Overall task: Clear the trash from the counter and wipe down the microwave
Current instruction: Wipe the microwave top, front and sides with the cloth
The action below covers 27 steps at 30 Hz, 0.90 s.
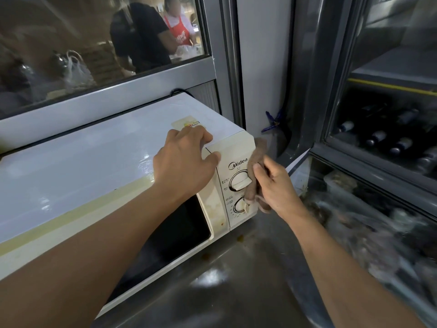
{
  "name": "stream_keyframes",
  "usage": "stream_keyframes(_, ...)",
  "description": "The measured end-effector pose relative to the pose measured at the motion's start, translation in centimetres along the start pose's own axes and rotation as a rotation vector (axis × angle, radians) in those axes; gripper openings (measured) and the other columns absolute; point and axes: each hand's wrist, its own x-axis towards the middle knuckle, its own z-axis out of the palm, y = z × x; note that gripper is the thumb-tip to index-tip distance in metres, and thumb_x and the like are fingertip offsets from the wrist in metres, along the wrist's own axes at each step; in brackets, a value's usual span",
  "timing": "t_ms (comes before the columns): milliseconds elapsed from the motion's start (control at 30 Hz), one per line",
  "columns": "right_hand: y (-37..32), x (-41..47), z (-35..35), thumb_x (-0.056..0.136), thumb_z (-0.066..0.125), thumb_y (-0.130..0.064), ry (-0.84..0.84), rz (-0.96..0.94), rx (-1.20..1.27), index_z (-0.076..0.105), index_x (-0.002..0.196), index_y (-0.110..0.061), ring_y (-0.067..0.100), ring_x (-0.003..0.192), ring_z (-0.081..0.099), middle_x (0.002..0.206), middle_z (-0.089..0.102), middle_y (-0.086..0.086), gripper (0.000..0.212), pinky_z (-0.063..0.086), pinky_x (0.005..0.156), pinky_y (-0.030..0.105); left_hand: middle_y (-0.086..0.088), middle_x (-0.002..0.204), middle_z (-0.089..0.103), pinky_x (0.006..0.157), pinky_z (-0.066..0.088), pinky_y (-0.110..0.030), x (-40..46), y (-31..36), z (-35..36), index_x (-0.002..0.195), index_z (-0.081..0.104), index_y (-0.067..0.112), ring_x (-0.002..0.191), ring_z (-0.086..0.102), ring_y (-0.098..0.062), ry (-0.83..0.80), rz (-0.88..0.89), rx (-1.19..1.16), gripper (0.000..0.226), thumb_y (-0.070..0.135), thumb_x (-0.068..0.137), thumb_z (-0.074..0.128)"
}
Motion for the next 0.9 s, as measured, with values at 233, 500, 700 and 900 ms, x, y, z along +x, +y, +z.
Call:
stream_keyframes(233, -2.1, 0.2, 0.5, 0.097, 0.047, -0.017, 0.021, -0.099, -0.157, 0.042, 0.084, -0.034, -0.007, 0.055, 0.052, 0.071, 0.05, -0.008, 0.022, 0.042, 0.048, 0.008, 0.014, 0.118, 0.056, 0.076, 0.03, -0.03, 0.0, 0.0, 0.1, 0.111, 0.057, 0.024, 0.116, 0.041, -0.013, 0.004, 0.006, 0.0, 0.028, 0.033, 0.085, 0.06)
stream_keyframes(500, -0.6, 0.1, -1.7, 0.093, 0.054, -0.013, 0.162, 0.017, -0.287, 0.047, 0.064, -0.027, -0.003, 0.058, 0.048, 0.062, 0.05, -0.012, 0.032, 0.036, 0.056, 0.009, 0.014, 0.121, 0.055, 0.077, 0.03, -0.029, 0.0, -0.1, 0.0, 0.114, 0.056, 0.025, 0.118, 0.04, -0.013, -0.009, 0.005, 0.008, 0.03, 0.035, 0.085, 0.059)
stream_keyframes(700, -3.2, -2.4, 0.1, 0.087, 0.061, -0.01, 0.422, -0.042, -0.358, 0.053, 0.112, -0.013, 0.008, 0.093, 0.052, 0.101, 0.055, -0.004, 0.027, 0.04, 0.085, 0.019, 0.013, 0.123, 0.055, 0.078, 0.031, -0.029, 0.0, 0.0, -0.3, 0.115, 0.056, 0.025, 0.12, 0.04, -0.014, -0.037, -0.014, -0.008, 0.031, 0.034, 0.085, 0.06)
stream_keyframes(900, -4.8, -3.6, 5.4, 0.089, 0.057, -0.009, 0.519, -0.027, -0.433, 0.055, 0.109, -0.012, 0.009, 0.097, 0.049, 0.117, 0.045, 0.002, 0.02, 0.04, 0.082, 0.016, 0.006, 0.127, 0.058, 0.088, 0.033, -0.02, 0.5, -0.7, -1.8, 0.123, 0.058, 0.019, 0.122, 0.046, -0.013, -0.186, 0.023, -0.173, 0.034, 0.02, 0.088, 0.059)
